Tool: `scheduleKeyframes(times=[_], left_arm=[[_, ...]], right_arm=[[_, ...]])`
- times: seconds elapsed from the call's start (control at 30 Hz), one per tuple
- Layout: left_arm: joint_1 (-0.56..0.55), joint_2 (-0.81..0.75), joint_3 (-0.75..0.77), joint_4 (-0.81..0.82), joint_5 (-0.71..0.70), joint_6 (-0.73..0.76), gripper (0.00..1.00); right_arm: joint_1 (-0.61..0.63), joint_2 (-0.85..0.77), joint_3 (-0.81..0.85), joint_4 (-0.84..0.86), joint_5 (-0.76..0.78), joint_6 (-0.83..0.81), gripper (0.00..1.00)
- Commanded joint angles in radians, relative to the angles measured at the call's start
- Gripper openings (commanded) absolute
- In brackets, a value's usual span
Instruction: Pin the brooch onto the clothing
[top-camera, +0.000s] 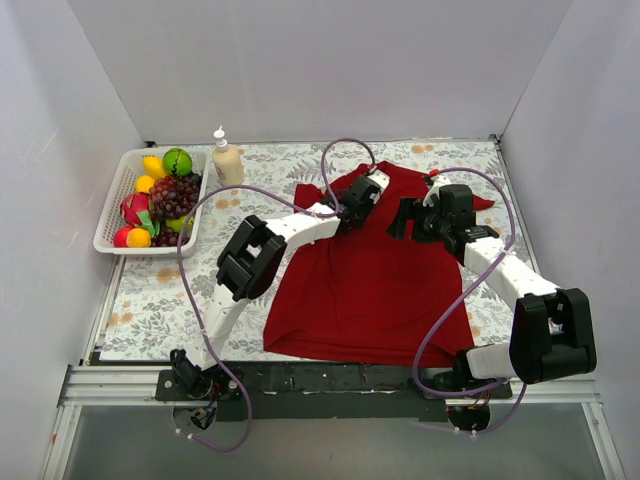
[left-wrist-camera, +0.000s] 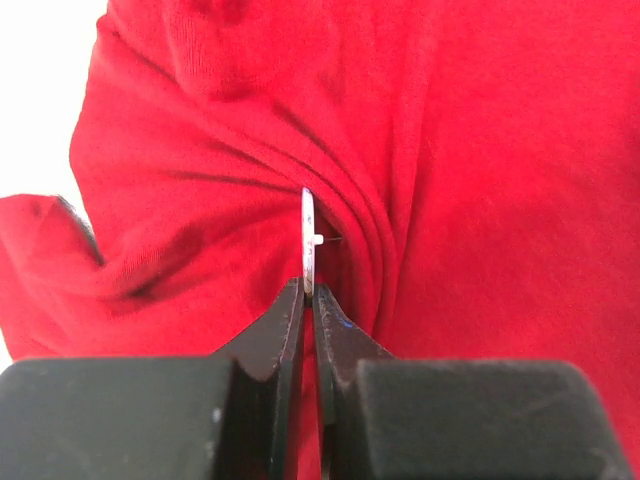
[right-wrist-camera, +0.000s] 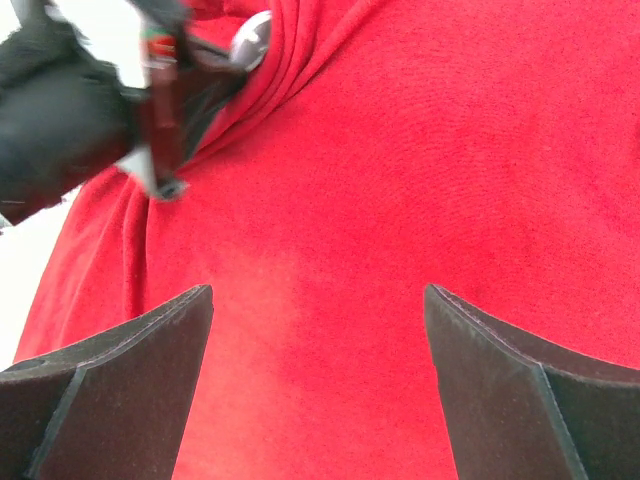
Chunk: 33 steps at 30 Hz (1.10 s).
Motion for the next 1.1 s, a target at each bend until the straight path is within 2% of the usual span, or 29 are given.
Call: scheduleKeyframes(times=[0.0,0.27,0.4,0.7,1.07], left_arm=[[0.056,-0.188,-0.086,0.1,0.153,-0.13,0.0],[0.134,-0.334,-0.277,0.24,0.331,-0.233,0.0],[0.149,-0.38,-0.317,0.286,0.386,-0.256,0.0],[0.162,-0.42,-0.361,0.318,0.414,-0.276,0.0],[0.185,-0.471,-0.41,0.343,0.47,-0.305,0.0]], right_arm=[[-0.009,0.0,0.005,0.014,-0.012,-0.013,0.93],[-0.006,0.017,0.008,0.023,-0.04,-0.031,0.93],[-0.005,0.026,0.01,0.038,-0.058,-0.034,0.92],[0.021,0.059,0.037,0.07,-0.091,-0.051,0.91],[0.06,0.104,0.091,0.185,-0.147,-0.083,0.89]])
